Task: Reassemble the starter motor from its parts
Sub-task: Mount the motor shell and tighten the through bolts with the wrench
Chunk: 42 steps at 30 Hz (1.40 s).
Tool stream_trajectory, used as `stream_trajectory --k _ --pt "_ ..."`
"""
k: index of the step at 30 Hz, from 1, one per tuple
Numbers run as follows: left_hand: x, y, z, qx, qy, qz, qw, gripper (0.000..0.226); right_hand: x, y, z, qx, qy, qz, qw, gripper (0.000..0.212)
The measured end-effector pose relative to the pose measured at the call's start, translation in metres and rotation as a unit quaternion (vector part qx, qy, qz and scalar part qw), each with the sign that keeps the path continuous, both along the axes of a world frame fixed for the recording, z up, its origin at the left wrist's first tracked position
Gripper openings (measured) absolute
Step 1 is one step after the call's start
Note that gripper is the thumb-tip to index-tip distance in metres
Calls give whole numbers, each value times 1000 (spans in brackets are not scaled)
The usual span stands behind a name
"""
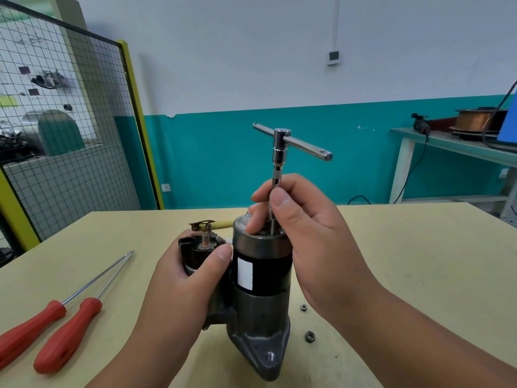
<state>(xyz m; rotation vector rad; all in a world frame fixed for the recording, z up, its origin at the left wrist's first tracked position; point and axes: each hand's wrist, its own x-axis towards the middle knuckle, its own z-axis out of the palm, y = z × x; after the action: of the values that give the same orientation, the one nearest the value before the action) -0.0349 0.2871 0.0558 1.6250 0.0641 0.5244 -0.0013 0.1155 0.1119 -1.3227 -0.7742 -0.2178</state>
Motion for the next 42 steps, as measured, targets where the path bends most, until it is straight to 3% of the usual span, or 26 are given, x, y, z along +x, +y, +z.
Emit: stream_trajectory --k 15,20,27,31,34,42 --pt "1 1 -1 -15 -1 -12 1000 48 0 -2 -1 12 20 19 1000 29" --pt "0 -1 1 -17 3 -3 1000 23 1 -1 -1 7 14 15 1000 27" --pt "1 1 -1 -15 2 -6 1000 48 0 0 0 10 4 15 1000 21" --pt "1 0 0 -20 6 -11 1000 38 -1 1 -1 14 -3 13 1000 18" --pt "0 0 1 -13 3 -10 1000 48 -1 0 -1 12 -4 11 1000 18" --pt "-1 -1 3 -1 1 3 1000 47 0 0 -1 21 -2 19 1000 18"
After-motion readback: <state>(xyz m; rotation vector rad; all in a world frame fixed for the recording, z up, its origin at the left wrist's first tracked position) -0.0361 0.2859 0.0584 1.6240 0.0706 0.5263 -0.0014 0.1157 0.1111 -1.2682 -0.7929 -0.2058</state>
